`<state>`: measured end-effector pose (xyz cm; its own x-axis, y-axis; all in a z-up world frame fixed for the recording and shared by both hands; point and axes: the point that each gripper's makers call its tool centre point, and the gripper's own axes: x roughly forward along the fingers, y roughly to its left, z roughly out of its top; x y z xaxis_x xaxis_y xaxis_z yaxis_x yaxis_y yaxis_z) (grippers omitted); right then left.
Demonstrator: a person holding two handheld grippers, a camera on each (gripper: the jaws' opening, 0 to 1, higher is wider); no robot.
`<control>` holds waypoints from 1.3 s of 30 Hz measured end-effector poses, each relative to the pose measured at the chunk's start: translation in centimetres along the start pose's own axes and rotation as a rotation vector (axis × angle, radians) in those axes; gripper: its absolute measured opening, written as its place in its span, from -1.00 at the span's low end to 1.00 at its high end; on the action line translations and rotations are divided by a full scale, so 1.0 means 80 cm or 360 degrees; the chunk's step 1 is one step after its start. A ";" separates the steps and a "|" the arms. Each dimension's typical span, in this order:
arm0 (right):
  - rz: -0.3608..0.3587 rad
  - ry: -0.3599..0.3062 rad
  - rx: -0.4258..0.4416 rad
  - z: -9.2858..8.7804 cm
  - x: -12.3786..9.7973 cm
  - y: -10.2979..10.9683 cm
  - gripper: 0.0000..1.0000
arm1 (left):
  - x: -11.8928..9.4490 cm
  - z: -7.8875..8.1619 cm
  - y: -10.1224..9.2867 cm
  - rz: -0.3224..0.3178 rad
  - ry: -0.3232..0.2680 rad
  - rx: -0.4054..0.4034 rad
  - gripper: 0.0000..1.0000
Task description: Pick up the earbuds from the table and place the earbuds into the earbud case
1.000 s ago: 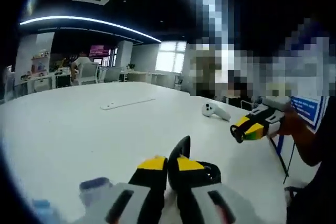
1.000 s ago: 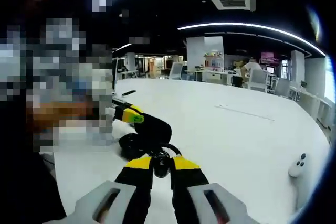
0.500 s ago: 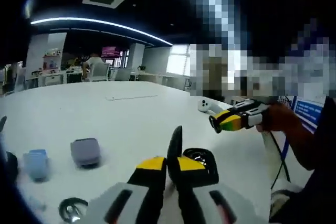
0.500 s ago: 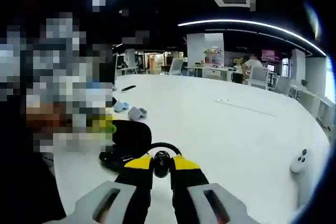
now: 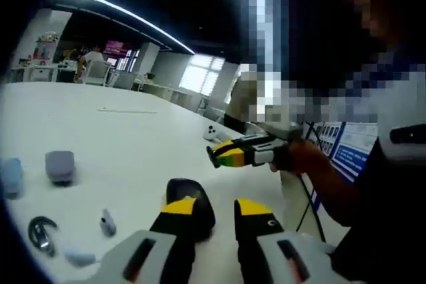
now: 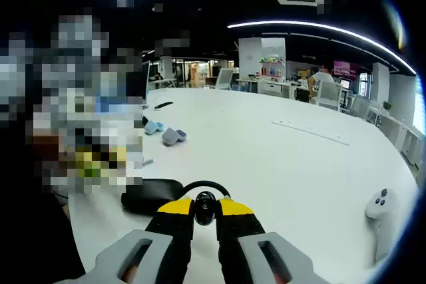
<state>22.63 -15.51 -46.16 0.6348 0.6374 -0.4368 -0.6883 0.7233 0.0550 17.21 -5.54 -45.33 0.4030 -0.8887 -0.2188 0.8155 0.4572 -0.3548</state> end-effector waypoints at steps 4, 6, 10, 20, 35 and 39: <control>0.0008 0.0025 -0.0019 0.000 0.001 0.005 -0.76 | 0.000 -0.014 0.016 0.0114 0.0150 0.0152 -0.44; 0.0006 0.0027 -0.0019 0.000 0.001 0.007 -0.76 | 0.003 -0.022 0.025 0.0189 0.0315 0.0226 -0.19; 0.0012 0.0028 -0.0030 -0.001 0.002 0.014 -0.76 | 0.019 -0.014 0.029 0.0292 0.0325 0.0344 0.41; 0.0003 -0.0002 -0.0026 -0.006 -0.008 0.011 -0.76 | 0.059 -0.044 0.033 0.0270 0.0527 0.0326 -0.14; 0.0038 -0.0016 -0.0022 -0.017 -0.012 0.006 -0.76 | 0.030 -0.025 0.047 0.0226 0.0393 0.0110 -0.27; 0.0054 -0.0012 -0.0037 -0.017 -0.011 0.011 -0.76 | 0.024 -0.002 0.042 0.0163 0.0279 0.0108 -0.83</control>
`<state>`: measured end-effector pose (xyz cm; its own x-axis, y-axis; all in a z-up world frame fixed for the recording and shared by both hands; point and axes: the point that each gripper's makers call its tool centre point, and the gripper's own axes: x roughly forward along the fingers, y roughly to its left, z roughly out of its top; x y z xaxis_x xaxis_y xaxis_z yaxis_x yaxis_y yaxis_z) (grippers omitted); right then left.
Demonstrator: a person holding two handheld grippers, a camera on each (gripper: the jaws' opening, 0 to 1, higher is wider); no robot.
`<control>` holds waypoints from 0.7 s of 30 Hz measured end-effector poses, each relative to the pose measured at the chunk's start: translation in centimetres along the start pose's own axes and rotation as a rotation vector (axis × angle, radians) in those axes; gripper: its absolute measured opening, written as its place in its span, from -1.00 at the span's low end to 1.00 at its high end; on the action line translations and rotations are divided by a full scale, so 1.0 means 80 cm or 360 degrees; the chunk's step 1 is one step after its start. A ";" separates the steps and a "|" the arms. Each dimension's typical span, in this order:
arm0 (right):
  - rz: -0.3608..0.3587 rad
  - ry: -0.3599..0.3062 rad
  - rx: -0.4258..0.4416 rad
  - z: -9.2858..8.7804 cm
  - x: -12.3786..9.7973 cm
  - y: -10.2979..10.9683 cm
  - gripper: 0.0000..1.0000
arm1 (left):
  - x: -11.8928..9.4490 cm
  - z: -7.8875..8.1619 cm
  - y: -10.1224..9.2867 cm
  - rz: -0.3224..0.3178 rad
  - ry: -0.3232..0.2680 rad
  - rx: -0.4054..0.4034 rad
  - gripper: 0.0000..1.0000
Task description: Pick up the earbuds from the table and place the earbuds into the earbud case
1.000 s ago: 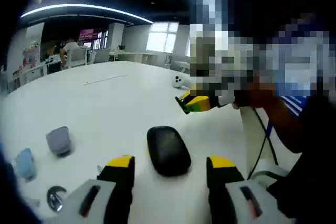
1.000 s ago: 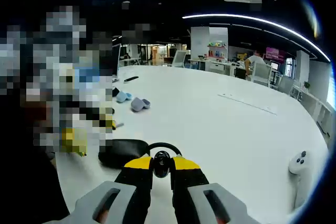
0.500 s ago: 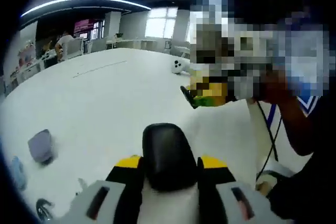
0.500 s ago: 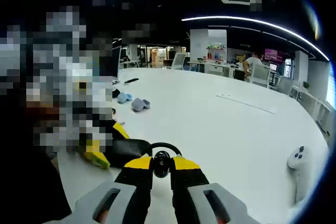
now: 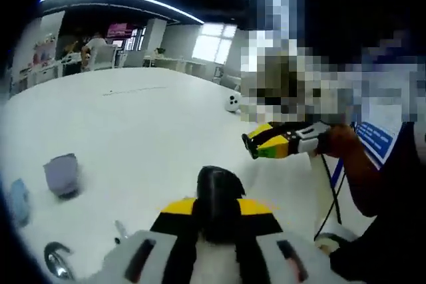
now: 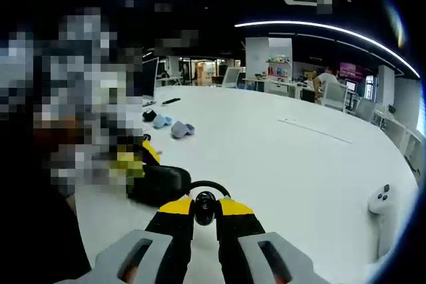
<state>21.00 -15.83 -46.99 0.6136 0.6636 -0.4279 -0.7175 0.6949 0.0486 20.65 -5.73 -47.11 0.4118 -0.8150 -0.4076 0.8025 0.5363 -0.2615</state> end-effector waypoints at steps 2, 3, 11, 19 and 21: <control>-0.0004 -0.0003 0.0000 0.000 -0.001 -0.001 -0.76 | 0.000 -0.002 0.007 0.0055 0.0039 0.0044 -0.69; -0.0007 -0.0003 0.0001 0.000 -0.001 -0.001 -0.76 | 0.001 -0.004 0.007 0.0056 0.0056 0.0034 -0.52; -0.0064 -0.0021 0.0019 -0.004 -0.013 -0.013 -0.75 | 0.025 -0.003 -0.032 0.0165 0.0267 0.0420 -0.13; -0.0070 -0.0042 0.0024 -0.005 -0.021 -0.013 -0.75 | 0.061 -0.018 -0.058 0.0289 0.0556 0.0860 -0.21; -0.0068 -0.0048 0.0022 -0.004 -0.024 -0.012 -0.75 | 0.060 -0.020 -0.056 0.0319 0.0587 0.0872 -0.22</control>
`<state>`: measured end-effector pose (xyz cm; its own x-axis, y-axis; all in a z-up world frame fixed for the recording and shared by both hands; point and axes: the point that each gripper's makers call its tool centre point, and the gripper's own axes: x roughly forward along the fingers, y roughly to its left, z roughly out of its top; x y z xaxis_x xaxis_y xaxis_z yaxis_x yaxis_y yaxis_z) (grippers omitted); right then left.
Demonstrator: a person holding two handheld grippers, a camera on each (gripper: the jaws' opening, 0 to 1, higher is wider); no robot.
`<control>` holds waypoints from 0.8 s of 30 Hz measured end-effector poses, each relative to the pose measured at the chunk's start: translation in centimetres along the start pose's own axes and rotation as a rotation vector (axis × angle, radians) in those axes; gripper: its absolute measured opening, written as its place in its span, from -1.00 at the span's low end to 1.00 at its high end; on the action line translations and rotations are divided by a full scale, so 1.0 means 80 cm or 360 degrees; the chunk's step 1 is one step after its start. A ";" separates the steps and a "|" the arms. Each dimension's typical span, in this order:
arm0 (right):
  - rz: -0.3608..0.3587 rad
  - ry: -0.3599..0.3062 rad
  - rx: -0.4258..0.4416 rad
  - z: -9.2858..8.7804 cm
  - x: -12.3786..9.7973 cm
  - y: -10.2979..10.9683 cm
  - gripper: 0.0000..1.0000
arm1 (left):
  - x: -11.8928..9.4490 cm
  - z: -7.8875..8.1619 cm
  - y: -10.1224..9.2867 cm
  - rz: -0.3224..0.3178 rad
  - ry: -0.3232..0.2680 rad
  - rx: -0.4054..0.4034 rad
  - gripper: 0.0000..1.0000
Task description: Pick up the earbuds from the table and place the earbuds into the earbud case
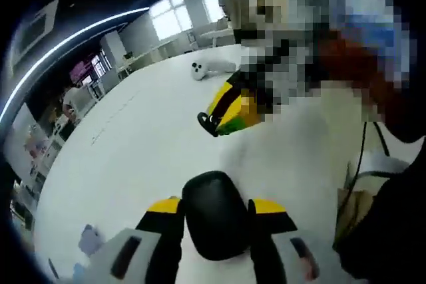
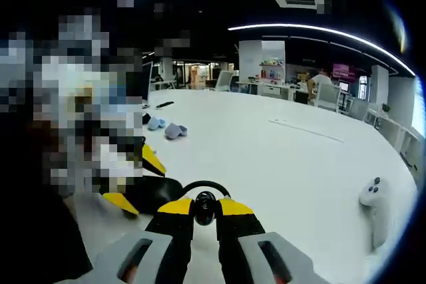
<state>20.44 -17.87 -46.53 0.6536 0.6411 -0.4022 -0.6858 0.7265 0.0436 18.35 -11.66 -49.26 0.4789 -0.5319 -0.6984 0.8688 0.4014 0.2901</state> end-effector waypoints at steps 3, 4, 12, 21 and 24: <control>0.0003 -0.0011 -0.0004 0.001 -0.004 0.000 -0.75 | -0.014 -0.016 0.009 0.0057 0.0044 0.0067 -0.28; 0.0005 -0.0018 -0.0006 0.002 -0.004 0.000 -0.75 | -0.017 -0.018 0.008 0.0053 0.0040 0.0066 -0.29; 0.0030 -0.0036 -0.0010 0.001 -0.002 0.002 -0.75 | -0.022 -0.010 0.030 0.0126 -0.0017 0.0117 -0.49; 0.0049 -0.0046 -0.0016 0.003 -0.005 0.005 -0.75 | -0.027 0.004 0.019 -0.0001 -0.0200 -0.0116 -0.41; 0.0060 -0.0054 -0.0023 0.005 -0.009 0.008 -0.75 | -0.035 0.012 0.024 -0.0023 -0.0317 -0.0241 -0.40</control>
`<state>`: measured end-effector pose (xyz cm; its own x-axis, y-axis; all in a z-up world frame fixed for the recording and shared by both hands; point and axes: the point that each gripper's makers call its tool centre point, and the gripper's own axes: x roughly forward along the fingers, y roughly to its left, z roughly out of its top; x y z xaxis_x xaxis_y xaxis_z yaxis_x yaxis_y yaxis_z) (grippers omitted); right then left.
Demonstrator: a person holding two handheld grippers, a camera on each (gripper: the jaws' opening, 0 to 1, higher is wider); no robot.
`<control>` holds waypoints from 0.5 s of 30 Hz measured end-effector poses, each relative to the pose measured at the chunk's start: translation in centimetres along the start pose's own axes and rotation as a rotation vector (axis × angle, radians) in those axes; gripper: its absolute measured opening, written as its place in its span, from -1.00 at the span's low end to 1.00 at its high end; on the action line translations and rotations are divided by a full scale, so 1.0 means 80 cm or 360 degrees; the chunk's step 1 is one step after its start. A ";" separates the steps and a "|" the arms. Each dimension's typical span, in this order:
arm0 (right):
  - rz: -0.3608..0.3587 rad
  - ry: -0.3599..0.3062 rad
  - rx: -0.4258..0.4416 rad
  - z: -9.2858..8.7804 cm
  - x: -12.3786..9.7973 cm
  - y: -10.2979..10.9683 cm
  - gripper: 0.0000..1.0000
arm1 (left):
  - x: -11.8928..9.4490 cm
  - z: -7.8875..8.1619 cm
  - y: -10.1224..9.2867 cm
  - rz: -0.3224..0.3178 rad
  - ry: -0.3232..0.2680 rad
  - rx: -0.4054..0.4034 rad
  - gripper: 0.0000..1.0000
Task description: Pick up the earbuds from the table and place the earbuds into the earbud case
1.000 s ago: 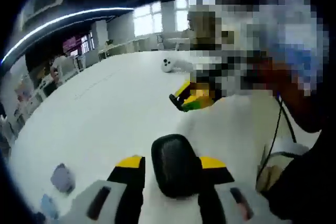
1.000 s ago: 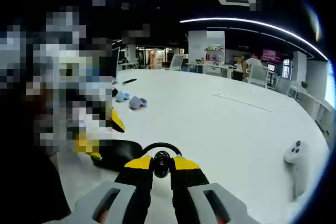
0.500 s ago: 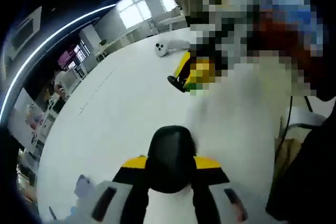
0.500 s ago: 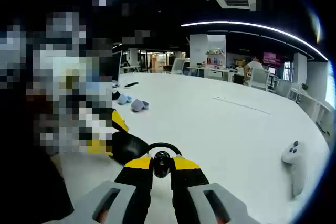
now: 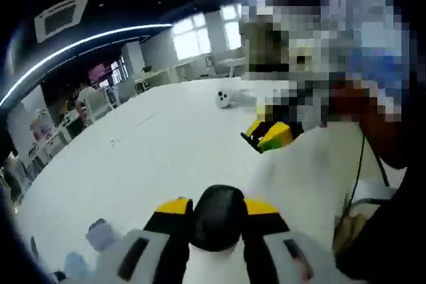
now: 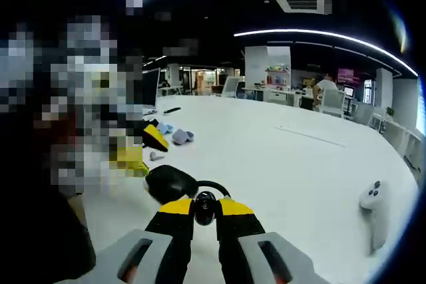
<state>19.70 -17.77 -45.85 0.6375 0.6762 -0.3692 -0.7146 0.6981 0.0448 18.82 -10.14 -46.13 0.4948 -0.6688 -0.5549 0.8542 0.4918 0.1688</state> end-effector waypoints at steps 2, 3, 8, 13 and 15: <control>0.0008 -0.0008 0.0004 0.001 -0.002 0.000 -0.75 | -0.020 0.008 0.021 0.0076 -0.0151 -0.0113 -0.41; 0.0008 -0.0006 0.0001 0.001 -0.002 -0.002 -0.75 | -0.037 0.008 0.043 0.0099 -0.0228 -0.0185 -0.41; 0.0036 0.0016 -0.0001 0.002 0.011 -0.003 -0.75 | -0.113 -0.002 0.086 0.0159 -0.0593 -0.0513 -0.37; 0.0059 0.0024 0.0050 -0.001 0.025 -0.001 -0.75 | -0.154 -0.007 0.084 0.0075 -0.0844 -0.0721 -0.36; 0.0063 0.0042 0.0065 -0.003 0.028 0.001 -0.75 | -0.169 -0.021 0.084 0.0111 -0.0880 -0.0726 -0.35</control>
<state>20.98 -16.22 -46.87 0.6010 0.6973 -0.3906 -0.7262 0.6805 0.0975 17.59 3.10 -38.84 0.6573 -0.7525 -0.0410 0.7256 0.6467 -0.2350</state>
